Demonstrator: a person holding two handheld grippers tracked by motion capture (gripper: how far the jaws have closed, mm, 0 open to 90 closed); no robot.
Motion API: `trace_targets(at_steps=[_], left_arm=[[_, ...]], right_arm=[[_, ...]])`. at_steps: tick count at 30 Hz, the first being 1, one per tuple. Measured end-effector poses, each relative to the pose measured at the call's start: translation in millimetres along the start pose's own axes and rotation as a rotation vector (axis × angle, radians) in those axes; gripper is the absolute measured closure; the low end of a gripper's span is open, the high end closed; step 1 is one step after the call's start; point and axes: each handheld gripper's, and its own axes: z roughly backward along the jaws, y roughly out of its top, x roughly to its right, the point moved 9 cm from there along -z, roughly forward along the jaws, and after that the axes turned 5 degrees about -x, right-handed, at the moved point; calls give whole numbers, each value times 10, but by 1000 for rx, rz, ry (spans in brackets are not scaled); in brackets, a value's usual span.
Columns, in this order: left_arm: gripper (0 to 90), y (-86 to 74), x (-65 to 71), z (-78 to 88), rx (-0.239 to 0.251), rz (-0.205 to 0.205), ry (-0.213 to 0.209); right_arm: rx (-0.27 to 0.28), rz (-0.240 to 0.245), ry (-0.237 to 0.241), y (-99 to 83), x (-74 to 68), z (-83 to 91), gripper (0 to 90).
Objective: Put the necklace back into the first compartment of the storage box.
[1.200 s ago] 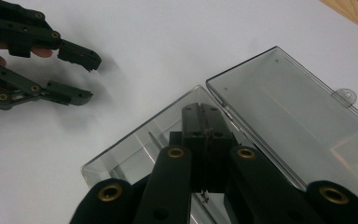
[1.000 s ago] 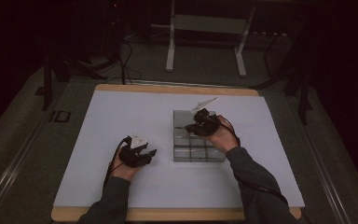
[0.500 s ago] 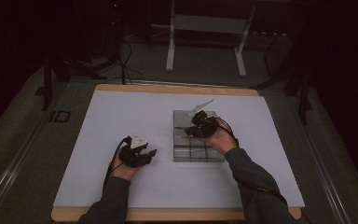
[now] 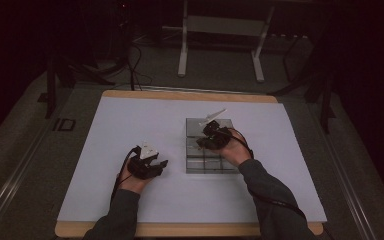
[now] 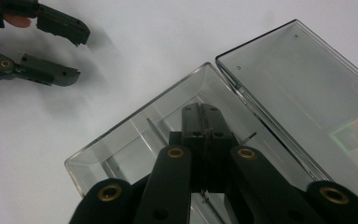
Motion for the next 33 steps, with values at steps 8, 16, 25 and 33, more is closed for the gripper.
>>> trace_targets(at_steps=[8, 16, 25, 33], left_arm=[[512, 2, 0, 1, 2, 0, 1], [512, 1, 0, -1, 0, -1, 0], [512, 0, 1, -3, -3, -5, 0], [512, 1, 1, -10, -4, -4, -1]], right_arm=[[-13, -9, 2, -30, 7, -48, 895], [-3, -11, 2, -20, 22, -34, 874], [15, -15, -6, -4, 37, 21, 859], [31, -21, -17, 6, 70, 73, 851]])
